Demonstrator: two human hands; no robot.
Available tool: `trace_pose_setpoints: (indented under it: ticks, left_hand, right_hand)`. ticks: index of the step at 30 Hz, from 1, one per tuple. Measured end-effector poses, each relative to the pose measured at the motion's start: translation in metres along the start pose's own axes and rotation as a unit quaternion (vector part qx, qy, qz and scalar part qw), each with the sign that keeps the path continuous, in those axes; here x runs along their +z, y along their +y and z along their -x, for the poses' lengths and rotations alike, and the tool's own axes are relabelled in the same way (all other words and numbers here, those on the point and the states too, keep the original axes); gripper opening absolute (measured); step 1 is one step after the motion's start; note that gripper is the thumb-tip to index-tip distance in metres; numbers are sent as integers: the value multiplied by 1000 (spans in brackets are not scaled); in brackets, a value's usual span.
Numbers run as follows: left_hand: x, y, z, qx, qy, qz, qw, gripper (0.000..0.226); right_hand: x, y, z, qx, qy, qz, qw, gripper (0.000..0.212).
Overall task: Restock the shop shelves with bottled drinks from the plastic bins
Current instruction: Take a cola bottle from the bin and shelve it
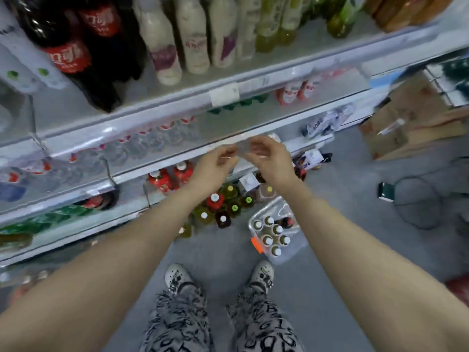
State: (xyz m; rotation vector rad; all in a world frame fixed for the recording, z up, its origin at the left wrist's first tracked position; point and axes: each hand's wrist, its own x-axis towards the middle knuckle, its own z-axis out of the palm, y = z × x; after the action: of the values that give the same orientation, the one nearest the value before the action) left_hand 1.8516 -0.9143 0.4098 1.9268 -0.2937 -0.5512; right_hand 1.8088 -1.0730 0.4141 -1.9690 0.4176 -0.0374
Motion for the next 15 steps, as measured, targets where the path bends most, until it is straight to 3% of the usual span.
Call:
trace_pose_setpoints:
  ticks: [8, 15]
  left_hand:
    - [138, -29, -9, -51, -58, 4, 997, 29]
    - [225, -95, -39, -79, -121, -19, 989, 32]
  right_hand:
    - [-91, 140, 26, 127, 14, -26, 991, 30]
    - [-94, 268, 49, 200, 15, -15, 980, 34]
